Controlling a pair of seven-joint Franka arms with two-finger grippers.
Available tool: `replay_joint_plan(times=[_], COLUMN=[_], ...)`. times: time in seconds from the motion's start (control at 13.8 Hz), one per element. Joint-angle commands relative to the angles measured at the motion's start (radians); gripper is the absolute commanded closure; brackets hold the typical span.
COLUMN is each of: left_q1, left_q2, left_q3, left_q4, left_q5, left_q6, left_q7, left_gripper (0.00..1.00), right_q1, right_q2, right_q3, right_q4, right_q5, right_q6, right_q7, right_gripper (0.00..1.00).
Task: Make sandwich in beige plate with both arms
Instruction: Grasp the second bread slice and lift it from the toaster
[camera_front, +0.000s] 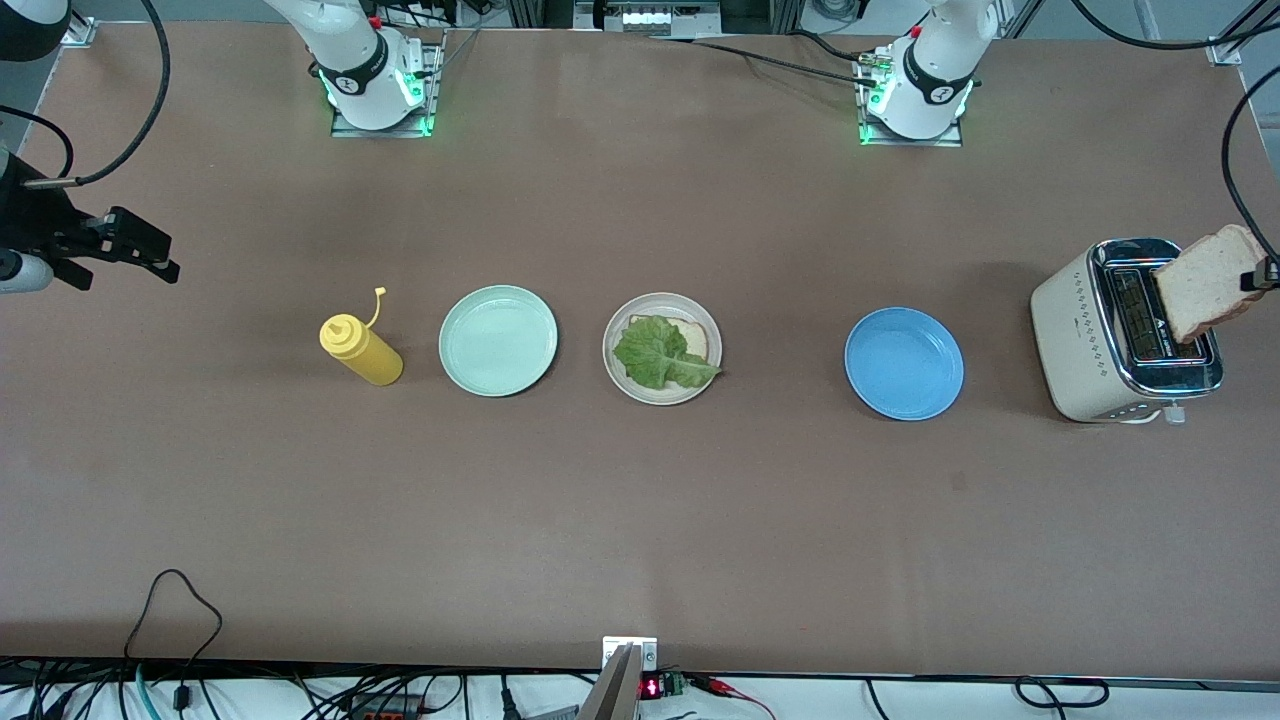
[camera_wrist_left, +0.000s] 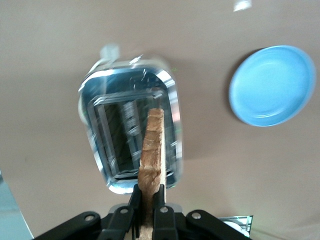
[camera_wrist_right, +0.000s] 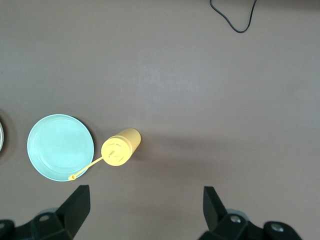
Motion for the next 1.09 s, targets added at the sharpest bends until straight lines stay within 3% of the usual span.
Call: replay_joint_plan(times=[0.0, 0.22, 0.51, 0.8, 1.02], left_q1=[-0.047, -0.155, -0.229, -0.249, -0.306], left_q2=[0.028, 0.077, 0.192, 0.287, 0.356], left_q3=[-0.110, -0.146, -0.146, -0.147, -0.149], left_q4=[0.042, 0.042, 0.039, 0.005, -0.062], left_q5=[0.005, -0.091, -0.463, -0.835, -1.056], left_q6=[-0.028, -0.020, 0.033, 0.154, 0.288], left_q7=[0.003, -0.017, -0.288, -0.268, -0.113], left_gripper=[0.99, 0.99, 0.99, 1.00, 1.00], right_q1=[-0.015, -0.009, -0.007, -0.008, -0.007], right_q2=[-0.024, -0.024, -0.024, -0.024, -0.024], right_q3=[0.021, 0.016, 0.014, 0.016, 0.019], right_q4=[-0.022, -0.022, -0.018, -0.019, -0.007], right_q5=[-0.017, -0.017, -0.020, -0.043, -0.041], right_q6=[0.000, -0.001, -0.001, -0.023, -0.038], right_q7=[0.017, 0.017, 0.017, 0.075, 0.078], right_gripper=[0.00, 0.00, 0.00, 0.00, 0.00])
